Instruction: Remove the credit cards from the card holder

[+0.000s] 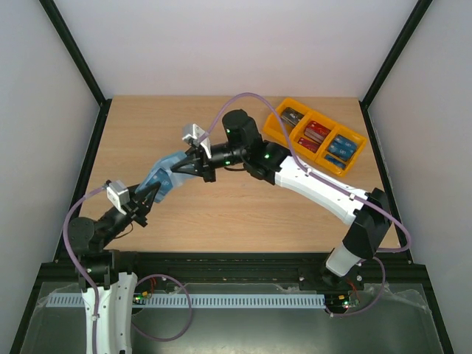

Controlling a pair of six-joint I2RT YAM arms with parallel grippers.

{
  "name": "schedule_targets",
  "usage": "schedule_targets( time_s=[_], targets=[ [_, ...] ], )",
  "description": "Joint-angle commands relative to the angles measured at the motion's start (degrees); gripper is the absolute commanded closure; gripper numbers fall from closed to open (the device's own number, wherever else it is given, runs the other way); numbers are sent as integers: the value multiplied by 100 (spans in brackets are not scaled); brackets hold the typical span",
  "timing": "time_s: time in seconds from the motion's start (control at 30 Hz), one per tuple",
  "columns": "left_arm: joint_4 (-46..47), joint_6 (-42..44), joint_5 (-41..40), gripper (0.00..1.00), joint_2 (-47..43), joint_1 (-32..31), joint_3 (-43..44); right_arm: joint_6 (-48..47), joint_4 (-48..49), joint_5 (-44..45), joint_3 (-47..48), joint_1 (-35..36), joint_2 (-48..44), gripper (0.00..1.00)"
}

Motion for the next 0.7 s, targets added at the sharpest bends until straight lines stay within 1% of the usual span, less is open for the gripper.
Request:
schedule_targets(
  time_s=[0.0,0.07,0.1,0.13,0.17,0.2,0.23,0.27,0.33,0.4,0.47,0.5,0.53,0.57,0.6,0.63,0.67],
  targets=[
    [172,-31,447,97,-49,7,89,-16,53,-602,231,28,-49,98],
    [-110,150,205,98,-50,6,157,117,218,-362,144,-54,-84,89],
    [-292,259,-136,98,-38,7,189,326,405,-70,2,-140,-120,84],
    [-521,384,-570,98,-14,7,230,592,601,277,-105,-231,-155,79],
    [-745,517,-1192,98,44,7,287,874,739,723,-183,-393,-170,73],
    [-991,692,-1887,98,129,7,346,1119,797,1111,-224,-524,-181,71],
    [-1199,910,-2496,98,254,7,407,1304,774,1529,-230,-626,-176,68],
    [-1367,1306,-3112,98,402,5,458,1435,714,1920,-234,-712,-169,67],
    [-1548,2028,-4047,98,652,7,561,1409,469,2599,-173,-727,-137,65],
    [-1530,2873,-4699,98,737,0,576,1253,263,2652,-128,-647,-72,64],
    [-1462,3543,-5271,98,981,-8,545,835,205,2535,-179,-278,-59,61],
    [-1443,3719,-5436,98,1025,-14,567,556,249,2376,-219,-53,-59,60],
    [-1466,3724,-5432,98,1046,-11,613,313,342,2124,-275,199,-31,58],
    [-1557,3565,-5221,98,1048,-15,701,190,527,1864,-325,414,13,56],
    [-1707,3289,-4743,98,1055,-13,787,158,755,1689,-348,610,81,53],
    [-1876,2982,-4158,98,1057,-11,944,169,985,1701,-326,788,168,51],
    [-1973,2648,-3405,98,1049,-10,1034,175,1095,1941,-236,934,280,50]
  ],
)
